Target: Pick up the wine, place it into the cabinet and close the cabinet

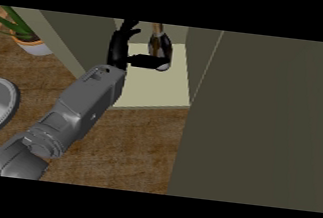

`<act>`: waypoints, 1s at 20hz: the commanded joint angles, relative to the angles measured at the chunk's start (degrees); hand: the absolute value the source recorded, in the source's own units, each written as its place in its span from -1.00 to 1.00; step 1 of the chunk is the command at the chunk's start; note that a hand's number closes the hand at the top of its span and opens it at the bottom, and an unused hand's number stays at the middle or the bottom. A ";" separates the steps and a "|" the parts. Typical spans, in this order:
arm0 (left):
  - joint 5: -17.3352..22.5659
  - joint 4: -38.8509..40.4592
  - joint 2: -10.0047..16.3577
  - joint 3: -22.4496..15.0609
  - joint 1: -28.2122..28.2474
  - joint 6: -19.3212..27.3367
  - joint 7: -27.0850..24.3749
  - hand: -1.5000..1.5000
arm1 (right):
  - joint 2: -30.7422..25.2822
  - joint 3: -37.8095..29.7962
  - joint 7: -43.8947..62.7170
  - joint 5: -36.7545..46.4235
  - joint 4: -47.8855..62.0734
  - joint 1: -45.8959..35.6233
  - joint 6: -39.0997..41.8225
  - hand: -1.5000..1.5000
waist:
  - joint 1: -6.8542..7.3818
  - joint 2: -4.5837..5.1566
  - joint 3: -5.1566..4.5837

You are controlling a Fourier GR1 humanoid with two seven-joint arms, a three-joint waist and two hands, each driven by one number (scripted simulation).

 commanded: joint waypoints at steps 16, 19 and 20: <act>4.70 -4.88 -0.29 5.81 -1.97 -19.60 -6.12 1.00 | -2.88 -0.05 2.70 -1.73 -10.63 4.86 -0.15 -1.00 | 2.14 -1.16 -0.06; 5.03 -4.99 -0.69 6.33 -3.30 -21.21 -4.30 -1.00 | -4.24 -2.78 2.23 -4.40 -10.97 6.23 0.74 -1.00 | 3.21 -1.43 0.06; 5.04 -4.58 -2.63 6.48 -3.78 -19.21 -4.44 -1.00 | -3.95 -2.57 3.18 -3.73 -12.26 5.94 0.23 -1.00 | 3.00 -1.40 0.02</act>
